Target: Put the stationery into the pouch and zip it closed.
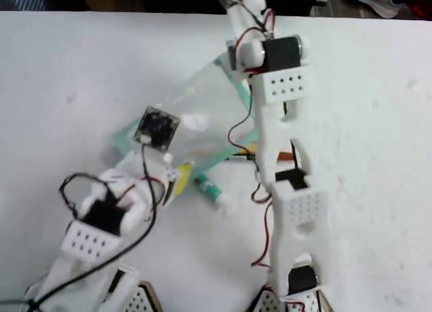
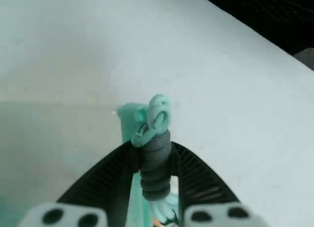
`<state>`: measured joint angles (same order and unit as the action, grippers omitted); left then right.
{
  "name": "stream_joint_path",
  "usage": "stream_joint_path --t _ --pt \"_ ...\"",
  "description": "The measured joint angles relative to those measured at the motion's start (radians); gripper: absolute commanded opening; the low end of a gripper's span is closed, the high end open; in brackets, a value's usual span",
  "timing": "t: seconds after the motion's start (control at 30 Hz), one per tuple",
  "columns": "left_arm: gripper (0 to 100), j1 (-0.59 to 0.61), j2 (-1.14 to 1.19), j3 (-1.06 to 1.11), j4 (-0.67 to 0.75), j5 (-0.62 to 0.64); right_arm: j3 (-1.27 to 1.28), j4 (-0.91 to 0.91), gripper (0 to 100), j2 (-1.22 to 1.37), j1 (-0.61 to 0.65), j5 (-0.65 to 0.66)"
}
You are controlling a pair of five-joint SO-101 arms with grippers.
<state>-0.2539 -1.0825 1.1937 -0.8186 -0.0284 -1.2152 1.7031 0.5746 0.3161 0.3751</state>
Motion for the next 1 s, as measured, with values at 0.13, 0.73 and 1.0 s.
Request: stream_joint_path --t 0.13,0.73,1.0 --pt "21 0.0 -0.144 0.057 0.0 0.0 0.203 0.0 1.6 -0.166 0.069 0.0" --pt "21 0.038 -0.537 -0.129 -0.359 -0.14 0.775 0.0 1.6 -0.783 0.269 0.0" --pt "28 0.051 -0.542 -0.287 -0.485 -0.157 0.801 0.0 1.6 -0.924 0.307 0.061"
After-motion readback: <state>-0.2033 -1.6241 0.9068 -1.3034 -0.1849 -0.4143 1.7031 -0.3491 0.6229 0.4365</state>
